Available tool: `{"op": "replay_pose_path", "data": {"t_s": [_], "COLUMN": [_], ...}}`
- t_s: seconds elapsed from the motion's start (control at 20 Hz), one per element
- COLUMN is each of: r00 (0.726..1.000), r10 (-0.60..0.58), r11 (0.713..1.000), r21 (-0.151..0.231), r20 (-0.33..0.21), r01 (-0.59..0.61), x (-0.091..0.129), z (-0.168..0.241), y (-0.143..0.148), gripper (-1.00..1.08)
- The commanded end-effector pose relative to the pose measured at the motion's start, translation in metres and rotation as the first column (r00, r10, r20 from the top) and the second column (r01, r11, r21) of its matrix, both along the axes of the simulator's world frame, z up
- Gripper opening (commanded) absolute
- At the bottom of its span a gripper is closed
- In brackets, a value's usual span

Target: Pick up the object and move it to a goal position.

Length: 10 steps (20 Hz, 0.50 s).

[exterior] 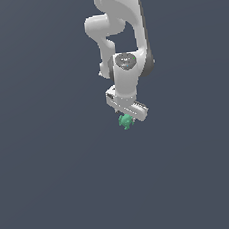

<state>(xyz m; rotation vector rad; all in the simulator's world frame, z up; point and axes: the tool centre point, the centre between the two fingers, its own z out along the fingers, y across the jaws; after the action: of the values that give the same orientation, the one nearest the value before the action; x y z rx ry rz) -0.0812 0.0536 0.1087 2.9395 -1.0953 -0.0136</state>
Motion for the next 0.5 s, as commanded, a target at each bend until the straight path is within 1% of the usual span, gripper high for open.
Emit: {"op": "replay_pose_path", "data": {"t_s": [0.0, 0.45], "r00": [0.999, 0.991], "r10": [-0.045, -0.135], "r11": [0.999, 0.991], "r21": [0.0, 0.001], "r20": [0.003, 0.009], "r01": [0.045, 0.135], "x": [-0.005, -0.016], "z": [-0.002, -0.007], "y": [0.004, 0.011], "gripper": [1.0, 1.0]}}
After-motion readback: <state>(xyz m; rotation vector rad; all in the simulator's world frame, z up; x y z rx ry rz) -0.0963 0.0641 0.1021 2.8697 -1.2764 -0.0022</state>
